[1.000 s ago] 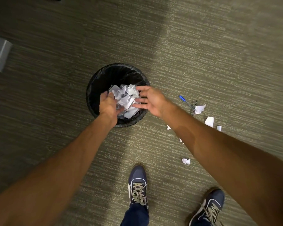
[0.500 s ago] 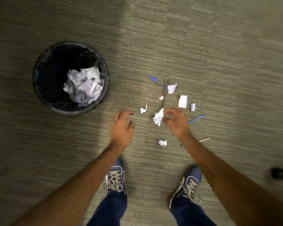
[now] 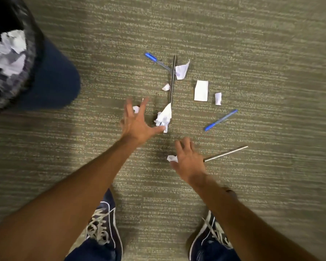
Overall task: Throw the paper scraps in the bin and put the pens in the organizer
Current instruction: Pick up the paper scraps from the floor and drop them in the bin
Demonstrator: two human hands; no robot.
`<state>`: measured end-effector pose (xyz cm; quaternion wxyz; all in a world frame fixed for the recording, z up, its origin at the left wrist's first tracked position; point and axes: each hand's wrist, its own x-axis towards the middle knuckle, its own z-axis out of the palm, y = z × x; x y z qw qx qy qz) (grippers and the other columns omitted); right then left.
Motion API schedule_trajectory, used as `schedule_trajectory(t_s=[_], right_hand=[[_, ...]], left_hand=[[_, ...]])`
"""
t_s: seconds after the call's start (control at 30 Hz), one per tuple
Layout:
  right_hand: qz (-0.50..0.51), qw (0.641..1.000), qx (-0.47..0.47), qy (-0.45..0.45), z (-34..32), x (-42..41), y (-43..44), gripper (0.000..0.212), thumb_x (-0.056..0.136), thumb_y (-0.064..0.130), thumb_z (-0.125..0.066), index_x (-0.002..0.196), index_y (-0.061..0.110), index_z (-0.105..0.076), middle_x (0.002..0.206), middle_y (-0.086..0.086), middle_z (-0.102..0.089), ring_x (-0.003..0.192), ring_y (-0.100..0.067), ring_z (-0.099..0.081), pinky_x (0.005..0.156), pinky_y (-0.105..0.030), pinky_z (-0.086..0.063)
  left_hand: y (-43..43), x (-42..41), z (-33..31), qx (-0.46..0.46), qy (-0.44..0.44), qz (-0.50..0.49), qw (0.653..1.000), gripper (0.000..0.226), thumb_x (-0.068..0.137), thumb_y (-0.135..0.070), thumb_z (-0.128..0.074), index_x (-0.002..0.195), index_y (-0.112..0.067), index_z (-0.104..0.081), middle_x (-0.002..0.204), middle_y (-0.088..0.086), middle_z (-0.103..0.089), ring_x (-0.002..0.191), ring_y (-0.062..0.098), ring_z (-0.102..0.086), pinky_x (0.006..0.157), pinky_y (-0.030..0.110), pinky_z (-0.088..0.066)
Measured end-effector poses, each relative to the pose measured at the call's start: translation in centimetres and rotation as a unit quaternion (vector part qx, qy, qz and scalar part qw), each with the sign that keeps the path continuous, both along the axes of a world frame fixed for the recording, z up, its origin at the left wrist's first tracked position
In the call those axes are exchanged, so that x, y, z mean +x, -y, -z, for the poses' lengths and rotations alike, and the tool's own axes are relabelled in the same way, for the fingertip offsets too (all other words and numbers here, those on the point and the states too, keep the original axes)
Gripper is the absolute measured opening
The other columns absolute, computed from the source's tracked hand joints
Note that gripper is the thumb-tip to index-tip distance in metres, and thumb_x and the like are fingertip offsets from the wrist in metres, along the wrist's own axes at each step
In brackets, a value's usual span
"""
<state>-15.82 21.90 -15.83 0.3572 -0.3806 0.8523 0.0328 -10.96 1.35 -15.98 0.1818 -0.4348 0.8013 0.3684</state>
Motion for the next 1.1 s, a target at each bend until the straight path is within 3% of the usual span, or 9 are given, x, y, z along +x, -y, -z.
schedule_trajectory(t_s=[0.17,0.27,0.4,0.53,0.63,0.77,0.87,1.0,1.1], right_hand=[[-0.029,0.995,-0.091,0.018,1.6,-0.3,-0.2,0.047,0.089,0.005,-0.063,0.131,0.011,-0.042,0.136,-0.016,-0.038,0.114,-0.029,-0.052,0.089,-0.042,-0.057],[-0.012,0.992,-0.123,0.03,1.8,-1.1,-0.2,0.033,0.092,0.007,-0.062,0.124,0.011,-0.051,0.127,-0.011,-0.044,0.098,-0.023,-0.058,0.08,-0.038,-0.06],[0.086,0.978,-0.187,0.029,0.9,-3.6,0.0,0.017,0.097,0.022,-0.056,0.113,0.016,-0.054,0.121,-0.003,-0.045,0.079,-0.01,-0.056,0.054,-0.016,-0.051],[0.139,0.958,-0.243,-0.061,0.1,-8.3,0.8,0.018,0.094,0.027,-0.061,0.109,0.016,-0.06,0.123,-0.005,-0.049,0.102,-0.012,-0.048,0.079,-0.033,-0.058],[0.168,0.951,-0.251,-0.066,0.1,-12.5,2.3,0.018,0.092,0.03,-0.065,0.105,0.018,-0.064,0.14,-0.008,-0.045,0.127,-0.021,-0.045,0.104,-0.046,-0.047],[0.16,0.968,-0.187,-0.058,1.1,-17.2,5.3,0.02,0.085,0.028,-0.074,0.101,0.018,-0.067,0.16,-0.006,-0.025,0.146,-0.029,-0.029,0.116,-0.049,-0.034],[0.123,0.981,-0.139,-0.055,1.8,-19.0,6.9,0.019,0.083,0.025,-0.076,0.1,0.021,-0.067,0.162,-0.002,-0.026,0.148,-0.027,-0.025,0.119,-0.045,-0.027],[0.086,0.978,-0.158,-0.106,2.0,-18.9,7.5,0.023,0.083,0.016,-0.076,0.103,0.014,-0.066,0.139,-0.005,-0.05,0.13,-0.026,-0.044,0.11,-0.042,-0.036],[0.114,0.97,-0.181,-0.119,2.0,-18.5,7.4,0.024,0.082,0.009,-0.077,0.103,0.01,-0.067,0.12,-0.004,-0.053,0.113,-0.02,-0.049,0.1,-0.032,-0.045]], left_hand=[[-3.8,-2.7,1.3,-0.133,0.011,0.066,0.989,0.116,0.06,-0.085,-0.067,0.156,-0.038,-0.022,0.168,0.013,-0.013,0.153,0.036,-0.021,0.112,0.062,-0.031],[-5.4,-3.5,1.6,-0.142,0.034,0.064,0.987,0.106,0.073,-0.072,-0.071,0.158,-0.034,-0.021,0.169,0.015,-0.012,0.152,0.038,-0.021,0.117,0.058,-0.031],[-5.9,-3.5,1.3,-0.155,0.028,0.025,0.987,0.074,0.087,-0.042,-0.073,0.151,-0.025,-0.04,0.159,0.014,-0.032,0.145,0.035,-0.032,0.118,0.051,-0.034],[-5.2,-2.6,1.3,-0.14,0.01,-0.003,0.99,0.05,0.098,-0.023,-0.063,0.145,-0.017,-0.05,0.149,0.013,-0.042,0.139,0.03,-0.04,0.116,0.045,-0.042],[-4.0,-1.8,1.4,-0.144,-0.01,0.004,0.99,0.037,0.101,-0.012,-0.057,0.138,-0.014,-0.058,0.142,0.012,-0.05,0.131,0.027,-0.046,0.11,0.043,-0.046],[-2.8,-1.2,1.6,-0.134,-0.044,0.029,0.99,0.028,0.1,-0.008,-0.058,0.126,-0.007,-0.066,0.129,0.015,-0.06,0.114,0.027,-0.055,0.1,0.037,-0.048],[-2.5,-1.2,1.8,-0.124,-0.039,0.006,0.992,0.037,0.098,-0.004,-0.061,0.134,-0.009,-0.062,0.134,0.008,-0.059,0.11,0.014,-0.059,0.096,0.016,-0.049],[-2.3,-1.2,1.1,-0.109,-0.077,-0.016,0.991,0.034,0.094,-0.003,-0.067,0.127,-0.009,-0.067,0.129,0.009,-0.062,0.114,0.02,-0.062,0.095,0.02,-0.051],[-2.3,-1.2,0.7,-0.107,-0.091,-0.035,0.989,0.031,0.094,0.0,-0.066,0.124,-0.004,-0.068,0.122,0.009,-0.063,0.104,0.017,-0.064,0.089,0.019,-0.056]])
